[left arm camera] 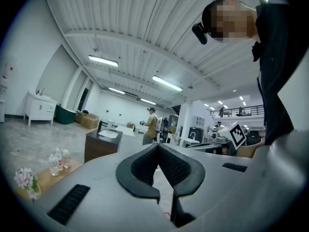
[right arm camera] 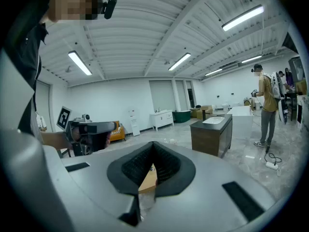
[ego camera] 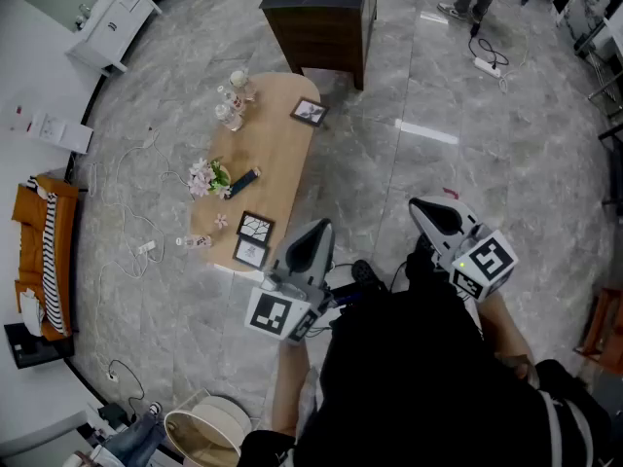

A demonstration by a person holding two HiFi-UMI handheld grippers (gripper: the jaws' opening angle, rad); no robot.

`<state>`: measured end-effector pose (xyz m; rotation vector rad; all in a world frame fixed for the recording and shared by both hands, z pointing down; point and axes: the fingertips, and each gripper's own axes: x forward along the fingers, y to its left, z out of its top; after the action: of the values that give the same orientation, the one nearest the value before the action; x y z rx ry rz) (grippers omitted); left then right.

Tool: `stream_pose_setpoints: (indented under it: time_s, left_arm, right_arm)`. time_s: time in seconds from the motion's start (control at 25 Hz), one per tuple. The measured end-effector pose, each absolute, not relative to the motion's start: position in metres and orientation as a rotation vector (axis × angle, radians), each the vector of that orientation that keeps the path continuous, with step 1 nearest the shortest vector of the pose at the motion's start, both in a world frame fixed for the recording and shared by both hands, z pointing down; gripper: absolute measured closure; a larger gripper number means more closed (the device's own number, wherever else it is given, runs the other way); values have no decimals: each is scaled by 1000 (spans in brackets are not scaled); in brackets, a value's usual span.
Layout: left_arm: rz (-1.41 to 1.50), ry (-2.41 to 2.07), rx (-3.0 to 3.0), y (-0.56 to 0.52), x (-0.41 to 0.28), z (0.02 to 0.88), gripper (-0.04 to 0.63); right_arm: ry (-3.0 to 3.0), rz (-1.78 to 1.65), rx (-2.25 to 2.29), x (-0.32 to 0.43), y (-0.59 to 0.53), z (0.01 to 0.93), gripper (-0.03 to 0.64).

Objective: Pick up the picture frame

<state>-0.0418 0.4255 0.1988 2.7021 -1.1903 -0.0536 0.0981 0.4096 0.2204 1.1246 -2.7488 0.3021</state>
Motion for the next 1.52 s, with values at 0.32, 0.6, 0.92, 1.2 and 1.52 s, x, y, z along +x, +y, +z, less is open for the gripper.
stream_pose_setpoints:
  time_s: [0.32,0.6,0.92,1.2,1.52]
  left_arm:
    - [-48,-1223,2666,431,-51,201,583]
    - [-47,-1217,2643,435,-52,211,583]
    - [-28,-1278,2578,410,-43,218,583]
    - [4,-1360,2558,359,-15,210,583]
    - [6,-1505,2516,284,24,192,583]
  right_arm:
    - [-2755,258,1123,88,409,209,604]
    - [-2746,243,1133,92,415,211,604]
    - [-2696,220,1102,113,390,221,604]
    - [-2816,208,1010,129,327,216,604]
    - [-2899,223,851,161,251,214,604]
